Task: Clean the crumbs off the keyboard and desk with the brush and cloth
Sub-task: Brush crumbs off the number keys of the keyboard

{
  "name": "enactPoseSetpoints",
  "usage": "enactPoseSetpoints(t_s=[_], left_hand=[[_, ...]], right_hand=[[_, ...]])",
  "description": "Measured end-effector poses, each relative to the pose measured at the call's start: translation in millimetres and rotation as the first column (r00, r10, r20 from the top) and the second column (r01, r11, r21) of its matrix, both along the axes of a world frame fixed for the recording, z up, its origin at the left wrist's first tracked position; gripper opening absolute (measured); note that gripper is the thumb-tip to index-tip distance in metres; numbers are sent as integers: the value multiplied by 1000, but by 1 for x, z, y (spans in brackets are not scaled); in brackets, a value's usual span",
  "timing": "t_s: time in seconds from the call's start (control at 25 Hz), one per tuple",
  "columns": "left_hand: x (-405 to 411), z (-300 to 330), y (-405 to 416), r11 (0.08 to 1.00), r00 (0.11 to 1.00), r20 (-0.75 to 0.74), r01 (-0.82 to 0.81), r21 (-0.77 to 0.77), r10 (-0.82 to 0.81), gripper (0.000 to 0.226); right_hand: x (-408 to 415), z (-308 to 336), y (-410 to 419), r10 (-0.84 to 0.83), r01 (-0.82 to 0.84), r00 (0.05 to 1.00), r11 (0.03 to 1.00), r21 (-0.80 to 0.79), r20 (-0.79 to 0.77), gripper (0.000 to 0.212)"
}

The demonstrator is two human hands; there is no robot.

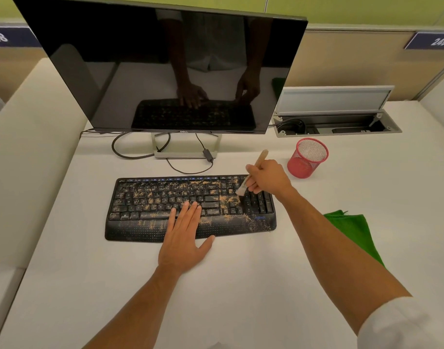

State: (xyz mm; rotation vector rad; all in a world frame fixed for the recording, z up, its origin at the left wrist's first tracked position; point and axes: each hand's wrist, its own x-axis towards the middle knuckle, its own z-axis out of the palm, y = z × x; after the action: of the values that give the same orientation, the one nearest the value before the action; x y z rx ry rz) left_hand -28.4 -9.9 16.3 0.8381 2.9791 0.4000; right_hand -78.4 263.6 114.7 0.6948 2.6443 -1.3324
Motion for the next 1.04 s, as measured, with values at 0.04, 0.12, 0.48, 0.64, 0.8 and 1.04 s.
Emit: enactPoseSetpoints(t_s=[0.04,0.12,0.48,0.64,0.8,1.04], left_hand=[[0,0,0,1000,1000,-1,1,2,-1,82],[0,0,0,1000,1000,-3,4,2,-4,82],[0,-1,0,1000,1000,-4,1,3,-1,82],[0,-1,0,1000,1000,-3,2,11,-2,82],[0,0,0,1000,1000,2,2,1,-2,82],[0,1,0,1000,1000,-1,2,21,-2,83]], right_hand=[[-1,-1,2,-34,35,999,999,35,-43,34],[-4,-4,3,-61,74,992,990,118,-109,34],[-2,-5,-10,63,-65,998,981,186,17,38],[9,3,-9,136,-159,978,977,140,157,35],[23,9,-13,203,-232,956,965,120,210,37],[50,10,-11,228,-255,951,960,113,208,37]])
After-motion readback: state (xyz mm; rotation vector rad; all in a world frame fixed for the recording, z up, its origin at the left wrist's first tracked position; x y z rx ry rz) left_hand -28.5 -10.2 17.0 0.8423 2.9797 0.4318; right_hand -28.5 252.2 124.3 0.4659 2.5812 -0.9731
